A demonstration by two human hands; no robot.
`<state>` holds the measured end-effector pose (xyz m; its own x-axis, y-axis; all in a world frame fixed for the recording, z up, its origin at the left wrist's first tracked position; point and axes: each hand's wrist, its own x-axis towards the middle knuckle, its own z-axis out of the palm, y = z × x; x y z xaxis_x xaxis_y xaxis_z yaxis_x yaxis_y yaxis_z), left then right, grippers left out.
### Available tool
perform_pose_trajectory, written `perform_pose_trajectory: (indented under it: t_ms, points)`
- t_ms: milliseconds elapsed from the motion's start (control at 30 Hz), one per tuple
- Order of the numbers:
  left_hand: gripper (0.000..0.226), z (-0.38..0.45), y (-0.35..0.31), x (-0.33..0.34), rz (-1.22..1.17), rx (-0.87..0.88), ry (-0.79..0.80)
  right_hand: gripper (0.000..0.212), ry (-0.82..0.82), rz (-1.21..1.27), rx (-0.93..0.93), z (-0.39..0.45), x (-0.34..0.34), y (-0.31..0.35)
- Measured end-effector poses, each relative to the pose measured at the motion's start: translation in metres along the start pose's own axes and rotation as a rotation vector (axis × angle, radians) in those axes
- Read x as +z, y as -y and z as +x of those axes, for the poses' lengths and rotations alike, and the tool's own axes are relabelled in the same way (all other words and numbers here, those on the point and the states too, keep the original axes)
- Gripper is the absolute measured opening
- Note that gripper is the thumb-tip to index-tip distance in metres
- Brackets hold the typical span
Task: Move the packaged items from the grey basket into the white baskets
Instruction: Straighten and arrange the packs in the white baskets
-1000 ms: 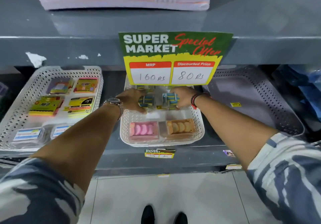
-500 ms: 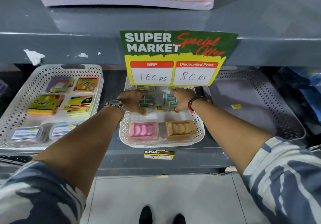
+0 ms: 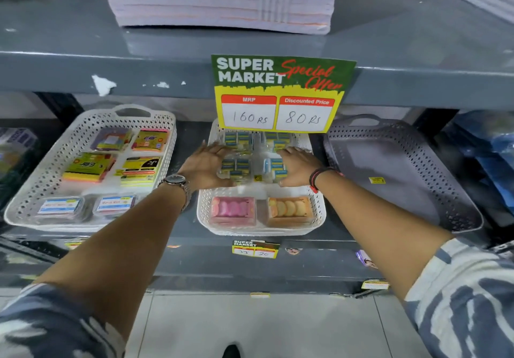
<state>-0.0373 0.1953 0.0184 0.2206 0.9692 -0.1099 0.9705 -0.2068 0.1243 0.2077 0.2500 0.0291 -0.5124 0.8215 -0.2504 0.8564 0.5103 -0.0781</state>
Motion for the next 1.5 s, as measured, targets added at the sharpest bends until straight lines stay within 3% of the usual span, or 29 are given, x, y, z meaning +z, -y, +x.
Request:
perform_pose_trajectory:
  t_ms: [300,600,767,1033,1233,1367,1500]
  points:
    - [0.071,-0.086,0.033,-0.029,0.053,-0.19,-0.223,0.06,-0.336,0.047,-0.136,-0.02,-0.007,0.058]
    - [0.067,-0.156,0.133,-0.042,0.102,-0.318,-0.109,0.057,-0.461,0.121,-0.204,0.011,-0.018,0.145]
    - [0.067,-0.153,0.193,-0.042,0.009,-0.301,0.006,0.055,-0.407,0.126,-0.18,0.045,-0.024,0.208]
    - [0.074,-0.114,0.242,-0.021,-0.056,-0.133,0.146,0.047,-0.095,0.003,-0.146,0.094,-0.012,0.283]
    - [0.064,-0.096,0.244,-0.01,-0.106,0.033,0.158,0.035,-0.052,-0.166,-0.175,0.118,0.003,0.3]
    - [0.058,-0.094,0.241,-0.007,-0.049,-0.031,0.151,0.031,0.0,-0.176,-0.173,0.122,0.011,0.298]
    - [0.05,-0.096,0.243,-0.005,-0.015,0.012,0.123,0.029,-0.008,-0.174,-0.172,0.117,0.005,0.298]
